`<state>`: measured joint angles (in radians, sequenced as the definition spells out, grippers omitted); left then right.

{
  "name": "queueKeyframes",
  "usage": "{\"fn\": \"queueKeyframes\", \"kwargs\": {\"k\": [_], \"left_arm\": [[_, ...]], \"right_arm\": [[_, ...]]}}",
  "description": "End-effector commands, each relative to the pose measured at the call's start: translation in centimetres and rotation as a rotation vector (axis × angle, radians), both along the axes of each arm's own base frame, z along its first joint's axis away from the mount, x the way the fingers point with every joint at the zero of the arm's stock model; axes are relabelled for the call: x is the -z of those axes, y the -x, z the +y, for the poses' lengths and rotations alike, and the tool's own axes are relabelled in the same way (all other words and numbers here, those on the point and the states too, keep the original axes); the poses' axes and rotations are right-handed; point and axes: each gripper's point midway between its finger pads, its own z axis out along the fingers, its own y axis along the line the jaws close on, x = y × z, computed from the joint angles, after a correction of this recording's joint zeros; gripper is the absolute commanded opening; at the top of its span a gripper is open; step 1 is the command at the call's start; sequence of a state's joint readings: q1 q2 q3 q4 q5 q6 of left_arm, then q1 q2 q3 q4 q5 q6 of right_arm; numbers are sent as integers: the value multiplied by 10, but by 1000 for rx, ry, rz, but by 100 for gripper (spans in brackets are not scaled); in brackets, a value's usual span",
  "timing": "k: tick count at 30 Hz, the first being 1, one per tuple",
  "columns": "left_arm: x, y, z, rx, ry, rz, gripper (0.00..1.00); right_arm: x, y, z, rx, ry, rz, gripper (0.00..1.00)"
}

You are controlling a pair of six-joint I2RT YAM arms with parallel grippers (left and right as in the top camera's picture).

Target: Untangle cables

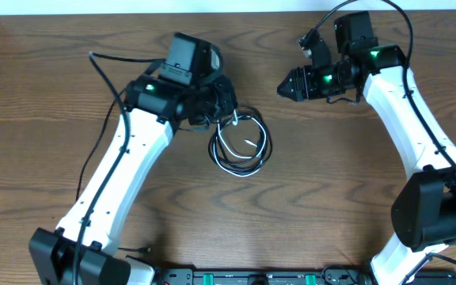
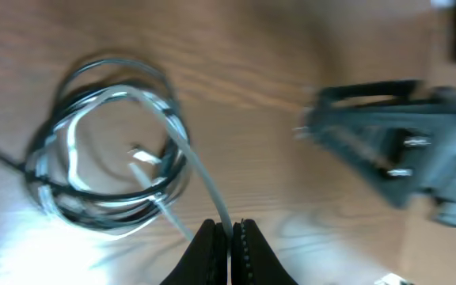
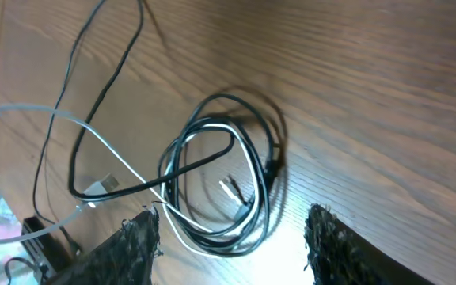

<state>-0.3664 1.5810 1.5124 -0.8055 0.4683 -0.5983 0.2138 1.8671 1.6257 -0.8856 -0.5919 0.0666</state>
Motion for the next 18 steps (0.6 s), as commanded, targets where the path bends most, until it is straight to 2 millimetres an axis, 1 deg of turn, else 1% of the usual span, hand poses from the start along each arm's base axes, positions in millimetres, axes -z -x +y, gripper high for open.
{"fn": "queueKeyframes", "kwargs": {"k": [1,2,4,7,10,14,15,18], "left_arm": [[-42,7,-18,108,166,-72,7],[-51,6,-20,119,193,-100,7],[-70,2,-17,116,216,-162,7],[-92,-6,-1,57,183,-245,7],[-121,-10,18,-13,130,-355,7],[-162,-8,35,-73,82,-480,7],[-173,-5,38,-76,75,-511,7],[-198,1,44,-90,71,-569,7]], "right_arm": [[6,6,16,-56,-17,8,57],[9,6,18,-61,-16,12,57],[12,6,20,-64,-14,18,57],[15,5,17,-55,3,19,57],[15,4,17,-53,7,18,58],[15,5,19,-58,6,15,58],[15,5,20,-62,6,13,59],[14,7,27,-77,3,6,58]]}}
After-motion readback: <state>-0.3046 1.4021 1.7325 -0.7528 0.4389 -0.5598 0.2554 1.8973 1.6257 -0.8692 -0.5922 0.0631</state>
